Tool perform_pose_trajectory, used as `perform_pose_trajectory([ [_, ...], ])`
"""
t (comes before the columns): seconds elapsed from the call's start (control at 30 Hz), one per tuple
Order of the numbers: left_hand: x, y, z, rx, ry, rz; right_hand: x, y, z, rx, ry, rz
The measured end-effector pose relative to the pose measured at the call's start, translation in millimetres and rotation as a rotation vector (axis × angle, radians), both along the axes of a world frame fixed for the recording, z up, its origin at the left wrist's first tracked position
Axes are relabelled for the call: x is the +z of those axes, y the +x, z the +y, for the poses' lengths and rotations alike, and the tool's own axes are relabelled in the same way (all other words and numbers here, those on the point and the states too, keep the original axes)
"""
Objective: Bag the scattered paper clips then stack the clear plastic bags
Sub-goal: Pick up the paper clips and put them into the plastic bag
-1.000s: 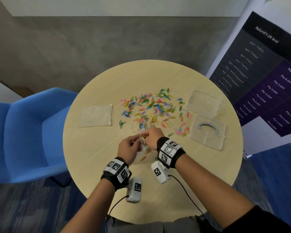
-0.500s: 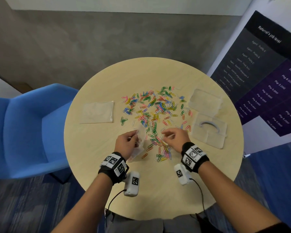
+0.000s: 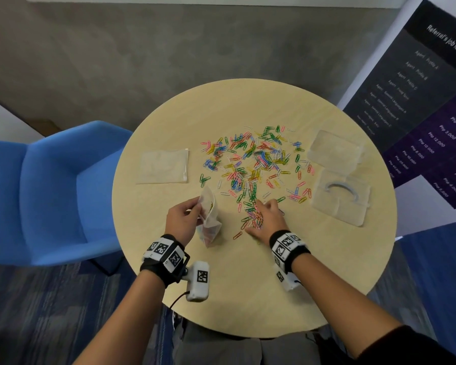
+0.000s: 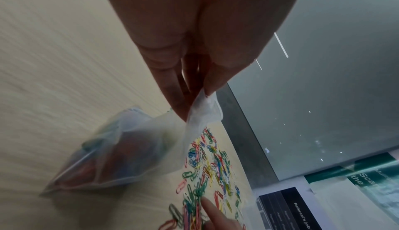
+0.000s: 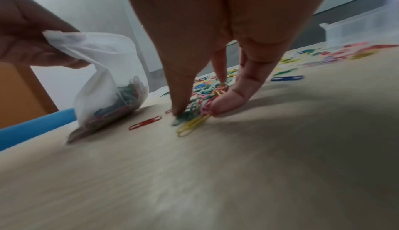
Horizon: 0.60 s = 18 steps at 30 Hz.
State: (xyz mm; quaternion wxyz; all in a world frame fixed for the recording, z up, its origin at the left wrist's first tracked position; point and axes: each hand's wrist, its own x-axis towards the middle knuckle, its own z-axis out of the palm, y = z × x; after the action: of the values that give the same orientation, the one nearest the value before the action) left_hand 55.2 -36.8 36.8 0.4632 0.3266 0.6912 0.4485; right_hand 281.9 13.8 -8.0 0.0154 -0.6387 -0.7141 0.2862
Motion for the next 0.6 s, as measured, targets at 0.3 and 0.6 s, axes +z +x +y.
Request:
perform_pose_trajectory([
  [0.3, 3, 0, -6, 0.004, -0.013, -0.038, 5, -19, 21, 0.149, 0.132, -0.093],
  [0.6, 3, 14, 3, -0.028, -0.028, -0.038, 23, 23, 46, -0.495, -0.240, 0.458],
])
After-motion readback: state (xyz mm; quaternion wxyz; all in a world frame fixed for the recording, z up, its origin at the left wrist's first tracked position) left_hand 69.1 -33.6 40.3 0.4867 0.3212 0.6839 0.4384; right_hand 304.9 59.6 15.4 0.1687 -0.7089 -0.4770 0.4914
